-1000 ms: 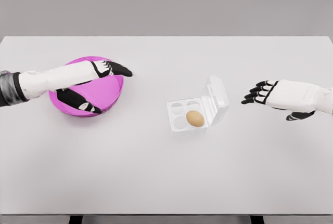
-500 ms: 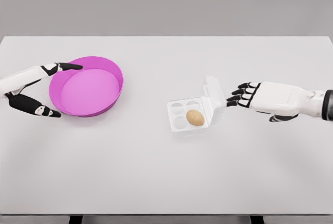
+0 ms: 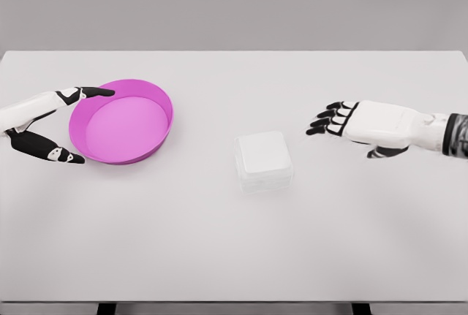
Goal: Pack egg into the box and close the box lid
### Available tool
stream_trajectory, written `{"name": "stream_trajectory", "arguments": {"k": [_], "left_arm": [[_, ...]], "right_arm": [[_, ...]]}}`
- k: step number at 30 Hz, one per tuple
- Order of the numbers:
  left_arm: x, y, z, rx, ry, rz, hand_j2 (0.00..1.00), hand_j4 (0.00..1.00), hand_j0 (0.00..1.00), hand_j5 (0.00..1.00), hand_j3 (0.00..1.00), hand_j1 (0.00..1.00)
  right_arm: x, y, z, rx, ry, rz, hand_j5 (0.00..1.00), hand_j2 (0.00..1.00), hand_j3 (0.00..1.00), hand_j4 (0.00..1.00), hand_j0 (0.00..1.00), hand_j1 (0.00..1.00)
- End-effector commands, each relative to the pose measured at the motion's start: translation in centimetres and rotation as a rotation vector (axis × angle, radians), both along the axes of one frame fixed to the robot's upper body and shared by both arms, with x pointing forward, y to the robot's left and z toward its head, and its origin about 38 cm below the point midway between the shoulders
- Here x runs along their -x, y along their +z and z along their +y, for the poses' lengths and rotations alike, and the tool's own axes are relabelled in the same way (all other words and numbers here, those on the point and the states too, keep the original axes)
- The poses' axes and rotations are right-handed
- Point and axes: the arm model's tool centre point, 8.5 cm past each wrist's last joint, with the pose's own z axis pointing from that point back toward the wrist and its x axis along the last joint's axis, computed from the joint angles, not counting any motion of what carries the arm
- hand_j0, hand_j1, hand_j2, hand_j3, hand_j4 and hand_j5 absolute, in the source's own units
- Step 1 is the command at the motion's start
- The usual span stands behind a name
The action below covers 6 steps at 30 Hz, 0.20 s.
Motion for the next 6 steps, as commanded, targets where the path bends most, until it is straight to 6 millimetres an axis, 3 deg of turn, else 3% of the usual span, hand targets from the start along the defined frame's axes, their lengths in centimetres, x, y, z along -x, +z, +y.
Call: {"name": "stream_trajectory", "arguments": {"k": [1,6], "left_arm": [[0.0,0.03,0.01,-0.001,0.001,0.001,1.0,1.0,1.0,1.0,1.0,1.0],[0.0,0.04,0.02,0.001,0.001,0.001,1.0,1.0,1.0,1.0,1.0,1.0]], "right_arm": [[-0.71,0.15,-1.66,-0.007,-0.055,0.005,1.0,1.0,1.0,1.0,1.0,1.0],[-0.96,0.23,-2.21,-0.011,-0.073,0.004,1.0,1.0,1.0,1.0,1.0,1.0]]}}
